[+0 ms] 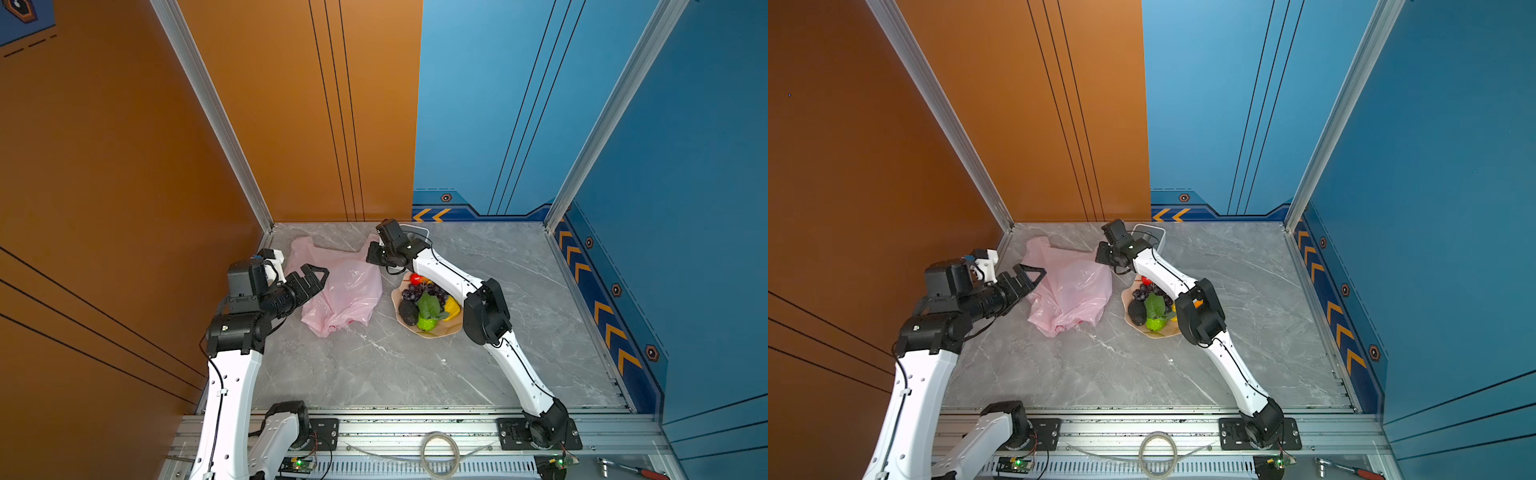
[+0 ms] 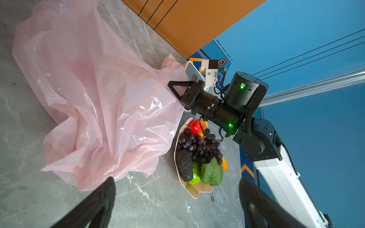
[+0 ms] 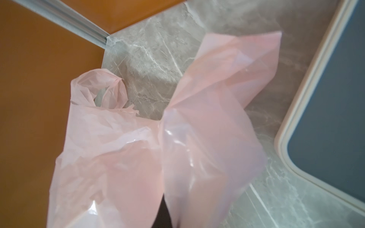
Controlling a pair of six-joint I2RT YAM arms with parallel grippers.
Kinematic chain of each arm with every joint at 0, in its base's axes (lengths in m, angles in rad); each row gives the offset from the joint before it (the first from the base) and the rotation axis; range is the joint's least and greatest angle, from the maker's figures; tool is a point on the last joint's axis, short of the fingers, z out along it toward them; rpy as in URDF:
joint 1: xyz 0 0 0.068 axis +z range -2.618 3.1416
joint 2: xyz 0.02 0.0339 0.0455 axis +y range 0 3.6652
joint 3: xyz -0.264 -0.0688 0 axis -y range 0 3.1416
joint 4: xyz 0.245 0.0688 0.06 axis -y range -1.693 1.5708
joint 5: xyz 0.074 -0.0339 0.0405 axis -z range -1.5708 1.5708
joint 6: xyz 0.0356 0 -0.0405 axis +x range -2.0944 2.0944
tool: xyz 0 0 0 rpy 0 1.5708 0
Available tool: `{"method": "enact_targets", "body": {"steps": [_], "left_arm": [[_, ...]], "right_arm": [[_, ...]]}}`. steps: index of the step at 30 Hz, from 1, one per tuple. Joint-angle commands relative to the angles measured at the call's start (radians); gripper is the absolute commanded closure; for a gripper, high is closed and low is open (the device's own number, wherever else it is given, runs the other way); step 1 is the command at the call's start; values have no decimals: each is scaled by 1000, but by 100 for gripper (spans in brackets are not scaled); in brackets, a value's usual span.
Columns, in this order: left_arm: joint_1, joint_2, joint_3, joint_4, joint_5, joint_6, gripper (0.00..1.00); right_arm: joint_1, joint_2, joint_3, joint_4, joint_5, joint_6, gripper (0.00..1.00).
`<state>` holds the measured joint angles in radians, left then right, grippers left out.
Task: Place the fruits into the plastic bag
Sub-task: Pick up the plastic bag from the top-left of the table.
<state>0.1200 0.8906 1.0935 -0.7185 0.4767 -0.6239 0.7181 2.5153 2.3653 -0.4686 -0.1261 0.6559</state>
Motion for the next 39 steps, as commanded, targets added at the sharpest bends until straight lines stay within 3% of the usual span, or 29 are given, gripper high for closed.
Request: {"method": "enact_targets", "body": {"steps": [1,7,11,15,21,25,32,39], "left_arm": [[12,-26,0,-4,24,22,2],[14,-68,52,-9,23,19,2],[12,-87,102,-9,19,-12,2],[-2,-89,177,-9,23,-31,2],[-38,-97,245,-8,10,-44,2],[-56,-101,226,2,21,-63,2],[-83,-92,143,100,105,-177,2],[-106,-27,74,108,166,-208,0]], "right_arm": [[89,-206,-67,67,143,-312,100],[244,-593,-559,596,409,-849,100],[263,-726,-621,663,461,-994,100],[257,-886,-742,782,425,-1154,100],[185,-1136,-964,783,334,-1184,100],[125,-1365,-1218,840,152,-1206,100],[103,-1596,-1428,754,126,-1208,100],[104,-1711,-1537,757,129,-1169,100]]}}
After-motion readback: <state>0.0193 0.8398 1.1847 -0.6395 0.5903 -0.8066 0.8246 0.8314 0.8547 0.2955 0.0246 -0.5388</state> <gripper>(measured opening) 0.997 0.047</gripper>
